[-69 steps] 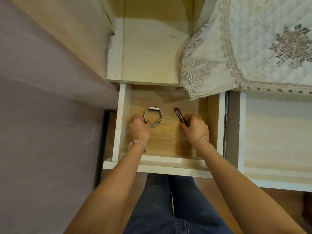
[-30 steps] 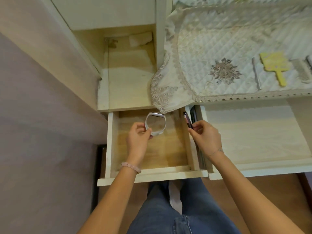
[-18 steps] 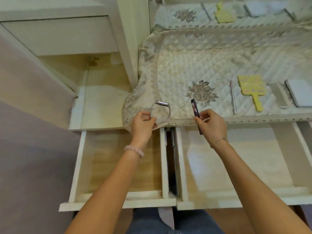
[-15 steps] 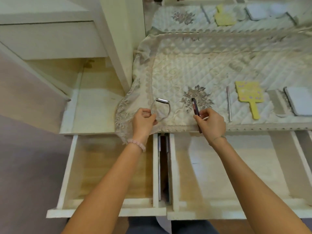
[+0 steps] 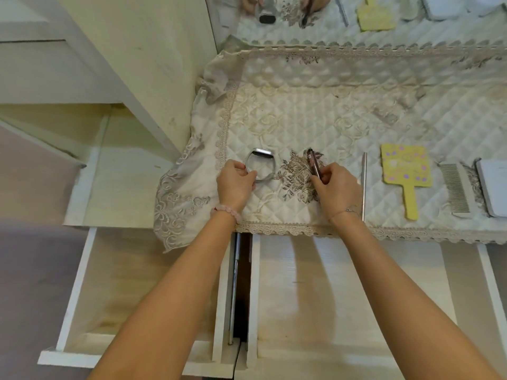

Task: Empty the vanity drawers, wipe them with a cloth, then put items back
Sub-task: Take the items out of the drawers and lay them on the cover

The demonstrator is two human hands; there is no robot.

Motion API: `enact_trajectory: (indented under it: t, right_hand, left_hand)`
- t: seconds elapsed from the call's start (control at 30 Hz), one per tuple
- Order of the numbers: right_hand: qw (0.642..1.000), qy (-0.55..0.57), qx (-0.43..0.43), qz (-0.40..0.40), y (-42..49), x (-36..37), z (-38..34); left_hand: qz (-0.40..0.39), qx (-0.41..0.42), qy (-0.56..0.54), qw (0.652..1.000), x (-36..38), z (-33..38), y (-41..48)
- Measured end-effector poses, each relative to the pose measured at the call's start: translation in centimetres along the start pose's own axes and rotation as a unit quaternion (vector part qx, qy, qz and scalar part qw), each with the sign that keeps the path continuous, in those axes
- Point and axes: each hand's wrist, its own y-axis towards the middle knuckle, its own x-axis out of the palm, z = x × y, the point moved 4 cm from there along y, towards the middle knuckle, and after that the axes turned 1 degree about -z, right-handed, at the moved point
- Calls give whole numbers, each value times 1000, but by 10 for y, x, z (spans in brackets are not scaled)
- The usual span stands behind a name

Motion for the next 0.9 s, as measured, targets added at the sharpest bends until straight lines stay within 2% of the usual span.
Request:
enact_trajectory:
  t: [0.2,0.33,0.5,0.63,0.9]
  right_hand:
    - [1000,10,-3,12,-8,4,2]
    - [1000,24,-13,10,-14,3,0]
    - [999,14,-40,1,-28,-4,-3]
    - [996,3,-92,13,-46,-22,-16]
    - [976,5,-194,96,-103,-65,-51]
  left_hand:
    - [22,82,115,990,-3,2,-10]
    - [-2,96,130,987,-9,2,-13]
    - [-45,157,177,971,-25,1,-26]
    - [-50,246,263,931,-43,9,-44]
    - [13,413,358,838,-89,36,-97]
